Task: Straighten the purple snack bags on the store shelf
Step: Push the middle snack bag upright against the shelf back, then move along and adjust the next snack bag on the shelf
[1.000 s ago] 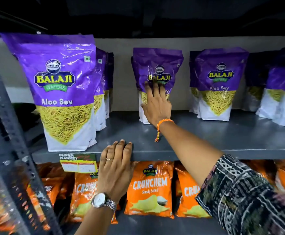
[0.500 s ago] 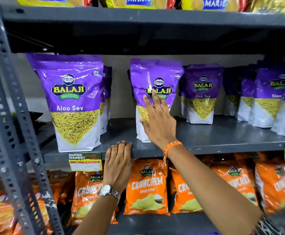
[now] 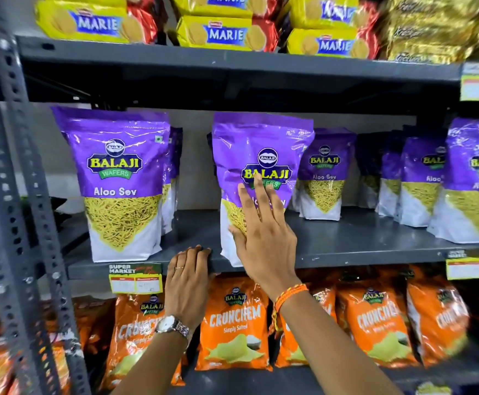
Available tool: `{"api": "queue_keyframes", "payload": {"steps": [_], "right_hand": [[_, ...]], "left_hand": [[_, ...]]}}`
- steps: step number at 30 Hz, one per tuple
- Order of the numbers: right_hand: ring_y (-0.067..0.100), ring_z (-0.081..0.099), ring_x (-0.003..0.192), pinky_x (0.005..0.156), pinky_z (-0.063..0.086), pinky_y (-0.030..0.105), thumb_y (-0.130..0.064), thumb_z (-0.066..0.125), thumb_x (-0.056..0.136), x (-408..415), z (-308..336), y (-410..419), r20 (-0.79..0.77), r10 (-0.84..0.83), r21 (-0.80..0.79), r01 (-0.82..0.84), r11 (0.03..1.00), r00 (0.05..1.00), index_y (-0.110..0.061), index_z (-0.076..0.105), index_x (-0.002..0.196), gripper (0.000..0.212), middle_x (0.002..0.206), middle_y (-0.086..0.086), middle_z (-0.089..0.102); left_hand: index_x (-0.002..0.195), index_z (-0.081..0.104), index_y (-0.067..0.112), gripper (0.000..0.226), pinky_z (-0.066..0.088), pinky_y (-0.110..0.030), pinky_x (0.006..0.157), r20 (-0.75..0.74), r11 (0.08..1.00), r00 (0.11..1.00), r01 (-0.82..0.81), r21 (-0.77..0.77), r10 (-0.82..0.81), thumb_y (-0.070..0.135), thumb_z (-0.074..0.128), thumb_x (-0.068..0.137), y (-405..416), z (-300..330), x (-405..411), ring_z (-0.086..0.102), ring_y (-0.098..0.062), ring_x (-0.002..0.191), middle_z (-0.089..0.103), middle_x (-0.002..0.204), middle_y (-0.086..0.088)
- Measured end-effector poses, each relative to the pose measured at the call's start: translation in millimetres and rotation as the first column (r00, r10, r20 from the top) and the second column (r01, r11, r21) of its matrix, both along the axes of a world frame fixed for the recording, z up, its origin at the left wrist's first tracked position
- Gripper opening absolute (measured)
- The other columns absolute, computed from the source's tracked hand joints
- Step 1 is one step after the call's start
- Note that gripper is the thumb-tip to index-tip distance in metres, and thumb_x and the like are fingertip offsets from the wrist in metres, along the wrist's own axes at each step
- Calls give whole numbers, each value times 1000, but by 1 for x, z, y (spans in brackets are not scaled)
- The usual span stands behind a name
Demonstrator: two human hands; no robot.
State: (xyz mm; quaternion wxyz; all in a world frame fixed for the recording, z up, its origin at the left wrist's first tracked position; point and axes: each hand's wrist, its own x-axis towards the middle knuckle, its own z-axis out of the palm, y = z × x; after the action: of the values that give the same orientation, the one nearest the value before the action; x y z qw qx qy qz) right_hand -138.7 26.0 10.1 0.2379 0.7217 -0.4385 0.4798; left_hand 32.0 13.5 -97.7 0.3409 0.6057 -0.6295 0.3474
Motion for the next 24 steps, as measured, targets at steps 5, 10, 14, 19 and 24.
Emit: {"api": "queue_keyframes", "payload": {"steps": [5,10,14,19,24], "right_hand": [[26,19,155,102,54,43,-44,64,97,-1,-6,5,7,-10,-22,10,1000,1000,-29,25,160,76,172,1,12],[25,19,155,103,53,42,-44,64,96,-1,-4,-2,8,-14,-18,14,1000,1000,-25,28,159,75,171,1,16],[26,23,154,114,44,42,-45,64,95,2,-2,-16,5,-27,-12,27,1000,1000,-18,34,157,75,167,4,28],[29,26,153,119,38,42,-49,66,93,7,2,-32,-42,-52,7,52,999,998,-13,37,156,78,165,8,32],[27,28,152,113,44,40,-58,60,93,10,2,-48,-96,-95,-10,94,995,991,-14,38,155,79,165,7,33]], "left_hand": [[120,63,11,51,37,-42,102,-29,1000,1000,9,10,-9,26,82,75,2,3,-3,59,-32,110,65,119,-10],[119,62,12,48,37,-41,103,-37,1000,999,15,-9,-15,27,79,77,3,2,-4,59,-31,110,65,119,-10],[120,61,11,46,37,-42,103,-38,999,999,29,-33,-30,28,77,80,3,2,-3,58,-31,110,65,119,-10],[120,61,11,46,37,-42,102,-29,997,999,41,-60,-43,28,77,81,3,2,-2,58,-31,109,64,119,-10],[120,60,10,47,36,-42,102,-10,997,999,42,-68,-43,27,78,81,1,0,0,58,-32,110,64,121,-12]]}}
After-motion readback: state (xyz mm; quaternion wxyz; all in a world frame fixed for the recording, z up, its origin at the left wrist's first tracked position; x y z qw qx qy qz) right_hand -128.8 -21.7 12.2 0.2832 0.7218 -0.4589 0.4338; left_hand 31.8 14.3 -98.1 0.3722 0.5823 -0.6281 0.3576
